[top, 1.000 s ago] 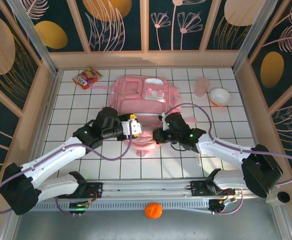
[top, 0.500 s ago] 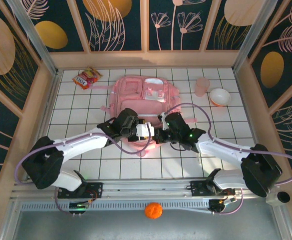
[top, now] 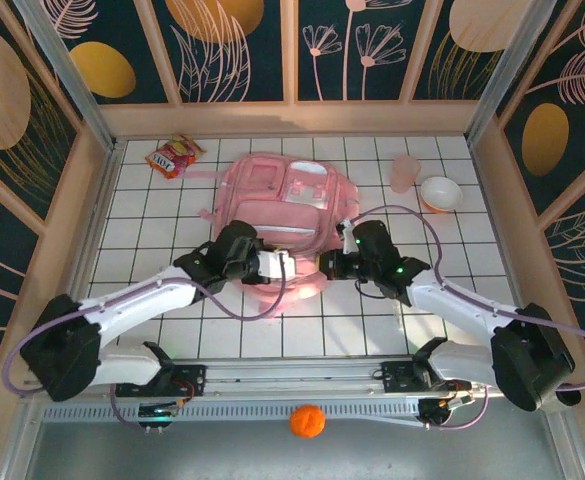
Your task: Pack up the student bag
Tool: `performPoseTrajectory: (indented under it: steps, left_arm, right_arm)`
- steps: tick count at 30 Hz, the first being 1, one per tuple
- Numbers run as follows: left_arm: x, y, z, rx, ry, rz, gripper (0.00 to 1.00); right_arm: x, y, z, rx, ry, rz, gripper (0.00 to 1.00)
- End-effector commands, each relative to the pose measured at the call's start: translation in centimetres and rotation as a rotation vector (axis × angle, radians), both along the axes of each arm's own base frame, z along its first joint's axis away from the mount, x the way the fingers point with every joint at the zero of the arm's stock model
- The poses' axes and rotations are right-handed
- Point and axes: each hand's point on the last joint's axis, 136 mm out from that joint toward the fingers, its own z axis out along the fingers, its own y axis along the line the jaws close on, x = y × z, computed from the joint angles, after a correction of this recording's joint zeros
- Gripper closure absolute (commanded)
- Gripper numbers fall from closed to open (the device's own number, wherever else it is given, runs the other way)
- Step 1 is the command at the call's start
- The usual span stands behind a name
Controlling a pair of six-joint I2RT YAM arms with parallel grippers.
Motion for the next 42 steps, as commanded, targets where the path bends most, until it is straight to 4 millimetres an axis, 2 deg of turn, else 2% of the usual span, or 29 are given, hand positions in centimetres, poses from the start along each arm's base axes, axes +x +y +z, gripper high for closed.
performPoseTrajectory:
  steps: [1,4,10,17,20,25,27,28,29,30,32,34,36,38,42]
  left_arm:
    - [-1.7,2.1,-0.3,0.049,0.029,-0.024,1.00]
    - [-2.2,2.8,-0.1,0.056,0.026,-0.031,1.00]
    - [-4.6,2.5,0.7,0.010,0.059,-0.128,1.00]
    - [-6.4,2.8,0.5,0.025,0.083,-0.206,1.00]
    - [-6.5,3.2,0.0,0.035,0.080,-0.196,1.00]
    - [-6.1,3.1,0.1,0.001,0.066,-0.162,1.00]
    - [-5.6,2.8,0.6,-0.030,0.061,-0.131,0.98]
    - [-5.2,2.7,1.0,-0.054,0.060,-0.101,0.93]
    - [-4.9,2.6,1.5,-0.089,0.065,-0.068,0.84]
    - [-4.8,2.4,2.0,-0.124,0.071,-0.052,0.74]
    - [-5.3,1.9,3.3,-0.215,0.086,-0.052,0.51]
    - [-5.7,1.5,4.8,-0.302,0.080,-0.059,0.37]
    - [-5.7,1.3,6.2,-0.355,0.066,-0.058,0.31]
    - [-5.2,1.3,6.7,-0.352,0.042,-0.049,0.28]
    - [-3.5,1.6,4.6,-0.218,0.009,-0.020,0.26]
  right_arm:
    - [1.8,-2.8,-1.0,-0.062,0.003,-0.093,1.00]
    - [3.4,-3.7,-1.2,-0.088,-0.003,-0.110,1.00]
    - [7.1,-4.7,-0.7,-0.088,-0.039,-0.167,1.00]
    - [11.9,-8.1,-0.9,-0.148,-0.058,-0.278,1.00]
    - [13.0,-8.9,-0.8,-0.141,-0.060,-0.290,1.00]
    - [12.0,-7.4,-0.5,-0.113,-0.069,-0.223,1.00]
    - [11.4,-6.9,0.5,-0.114,-0.101,-0.212,1.00]
    - [11.0,-6.9,1.2,-0.115,-0.117,-0.213,0.92]
    - [10.6,-6.9,1.9,-0.112,-0.131,-0.216,0.79]
    - [10.1,-7.0,2.6,-0.104,-0.141,-0.219,0.70]
    - [8.9,-7.6,4.3,-0.080,-0.164,-0.236,0.60]
    - [7.9,-8.1,5.5,-0.067,-0.164,-0.255,0.54]
    - [7.0,-8.5,6.1,-0.054,-0.147,-0.273,0.51]
    - [6.1,-8.6,6.3,-0.029,-0.115,-0.288,0.49]
    - [5.1,-7.6,5.3,0.034,-0.052,-0.282,0.46]
